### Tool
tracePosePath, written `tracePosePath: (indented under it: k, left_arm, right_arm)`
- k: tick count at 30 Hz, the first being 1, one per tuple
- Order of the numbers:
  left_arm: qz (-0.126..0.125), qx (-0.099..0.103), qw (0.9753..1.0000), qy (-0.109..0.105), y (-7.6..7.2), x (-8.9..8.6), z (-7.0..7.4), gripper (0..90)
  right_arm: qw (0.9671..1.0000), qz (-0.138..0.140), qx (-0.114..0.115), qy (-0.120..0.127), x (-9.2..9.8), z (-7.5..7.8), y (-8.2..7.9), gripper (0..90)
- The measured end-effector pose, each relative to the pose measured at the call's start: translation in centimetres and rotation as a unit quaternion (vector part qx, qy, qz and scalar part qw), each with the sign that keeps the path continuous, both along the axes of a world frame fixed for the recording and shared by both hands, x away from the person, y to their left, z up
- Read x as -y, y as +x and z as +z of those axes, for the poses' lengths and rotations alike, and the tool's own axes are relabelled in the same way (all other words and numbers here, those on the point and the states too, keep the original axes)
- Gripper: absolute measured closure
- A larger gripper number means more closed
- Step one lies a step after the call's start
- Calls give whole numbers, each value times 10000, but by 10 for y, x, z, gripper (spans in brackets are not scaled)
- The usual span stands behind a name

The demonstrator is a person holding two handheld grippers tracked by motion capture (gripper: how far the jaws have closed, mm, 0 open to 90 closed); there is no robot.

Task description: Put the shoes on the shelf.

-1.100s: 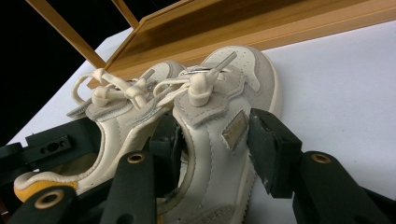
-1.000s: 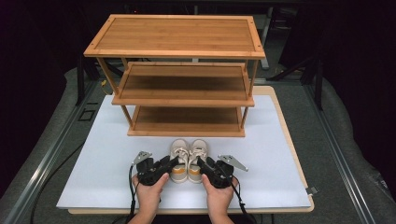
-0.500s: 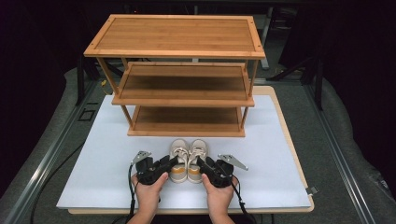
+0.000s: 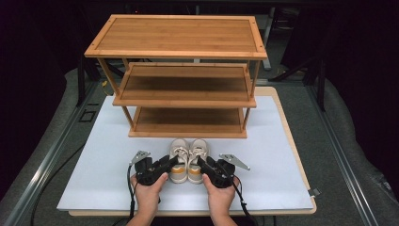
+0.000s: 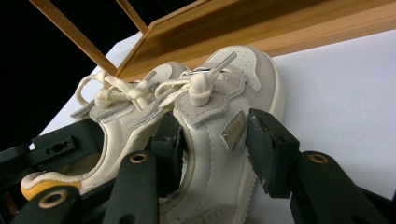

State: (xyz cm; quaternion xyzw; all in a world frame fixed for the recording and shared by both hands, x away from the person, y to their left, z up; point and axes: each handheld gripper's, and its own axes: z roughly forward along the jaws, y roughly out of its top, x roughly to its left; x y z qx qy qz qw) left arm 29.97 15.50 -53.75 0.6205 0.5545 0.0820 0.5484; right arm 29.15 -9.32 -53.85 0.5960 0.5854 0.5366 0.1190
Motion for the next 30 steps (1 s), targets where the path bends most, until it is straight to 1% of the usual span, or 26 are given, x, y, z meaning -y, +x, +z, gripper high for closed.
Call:
tracePosePath:
  k: [1,2,4,5,6,7,10,11,12,14,16,17,21,24,25,26,28,29,30]
  left_arm:
    - [1,-3,10000,-10,0,0,1,542]
    - [2,-3,10000,-7,0,0,1,542]
    - [-5,-14,10000,-5,0,0,3,542]
    - [1,-10,10000,-5,0,0,4,542]
    - [-6,-2,10000,-3,0,0,5,542]
    - [-11,-4,10000,-11,0,0,6,542]
    - [-9,2,10000,10,0,0,10,542]
    - [-8,10,10000,5,1,0,11,542]
    - [-17,10,10000,15,1,-1,12,542]
    - [0,22,10000,-9,1,-1,14,542]
    - [17,10,10000,-58,1,-1,16,542]
    - [3,32,10000,-17,2,-2,17,542]
    - [5,43,10000,-17,2,-2,21,542]
    - [-4,76,10000,-15,2,-3,26,542]
    - [16,80,10000,-37,3,-3,27,542]
    - [22,89,9999,-51,3,-4,28,542]
    - [9,97,9999,-67,3,-5,31,542]
    - [8,107,9999,-75,4,-5,33,542]
    - [17,113,9999,-79,4,-6,35,542]
  right_arm:
    - [10000,-25,-61,-70,0,2,0,572]
    - [10000,1,12,-2,0,1,0,572]
    - [9999,-13,-71,-76,0,4,0,572]
    - [10000,3,-14,-3,0,4,1,572]
    - [10000,23,-58,-24,1,5,0,572]
    - [10000,2,-19,-16,0,6,1,572]
    - [10000,18,-17,-17,0,9,1,571]
    - [9999,1,-88,-103,1,11,0,572]
    - [10000,26,-8,-4,0,11,1,572]
    - [10000,36,-35,-33,0,14,2,572]
    - [10000,48,0,-32,-1,16,2,572]
    - [9999,82,-21,-62,0,17,2,572]
    - [10000,43,53,-48,-1,21,4,571]
    - [9999,41,-19,-108,-1,27,3,571]
    - [9999,82,2,-85,-2,28,4,572]
    - [9999,53,67,-72,-2,30,4,572]
    - [9999,112,-7,-115,-2,34,4,571]
    - [9999,65,72,-83,-3,35,5,572]
    - [9999,68,81,-76,-4,36,5,571]
